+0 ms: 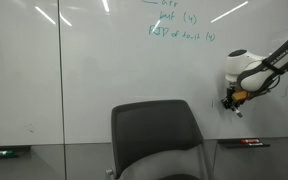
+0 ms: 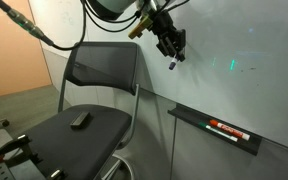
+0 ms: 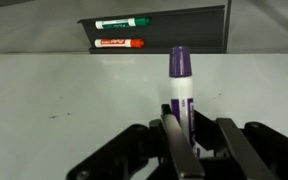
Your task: Use the marker to write on the whiteboard
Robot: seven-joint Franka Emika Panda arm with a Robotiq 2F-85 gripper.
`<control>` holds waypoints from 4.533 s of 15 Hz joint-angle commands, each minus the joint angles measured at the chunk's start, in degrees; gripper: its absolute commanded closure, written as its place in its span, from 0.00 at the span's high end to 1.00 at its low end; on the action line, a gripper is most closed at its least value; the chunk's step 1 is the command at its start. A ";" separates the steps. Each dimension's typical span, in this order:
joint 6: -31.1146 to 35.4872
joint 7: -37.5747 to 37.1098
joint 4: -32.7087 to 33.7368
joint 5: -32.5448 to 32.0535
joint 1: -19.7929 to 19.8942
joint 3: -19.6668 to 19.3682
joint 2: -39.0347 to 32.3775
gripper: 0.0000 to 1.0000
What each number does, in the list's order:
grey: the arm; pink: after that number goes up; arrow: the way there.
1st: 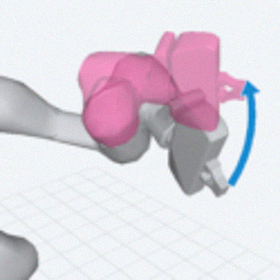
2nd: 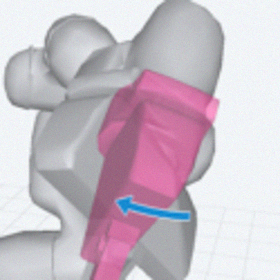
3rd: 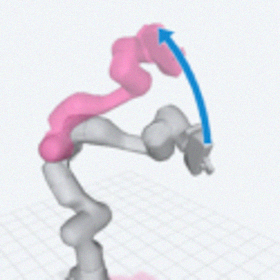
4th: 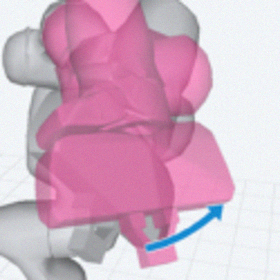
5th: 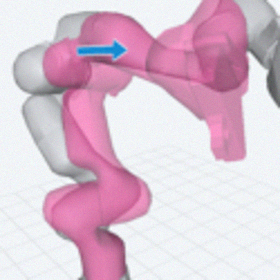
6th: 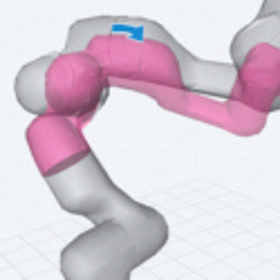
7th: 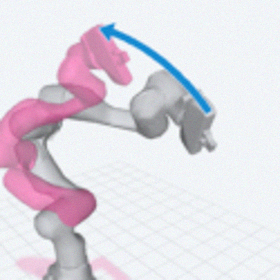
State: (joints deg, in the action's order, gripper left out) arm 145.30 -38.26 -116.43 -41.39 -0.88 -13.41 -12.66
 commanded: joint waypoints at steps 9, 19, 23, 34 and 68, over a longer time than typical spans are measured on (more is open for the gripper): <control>-5.04 6.34 -14.06 2.81 0.94 5.60 -1.78 0.15; -1.56 4.94 -10.10 0.66 -5.13 7.86 -2.69 0.16; -0.57 5.18 -6.22 1.19 -5.34 7.88 -4.19 0.16; 2.04 4.11 1.94 0.76 -5.58 5.88 -8.86 0.16; 1.63 -1.92 6.35 3.25 -3.35 -5.04 -14.30 0.15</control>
State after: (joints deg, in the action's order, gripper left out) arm 148.18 -38.61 -110.84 -37.97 -3.35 -18.06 -27.27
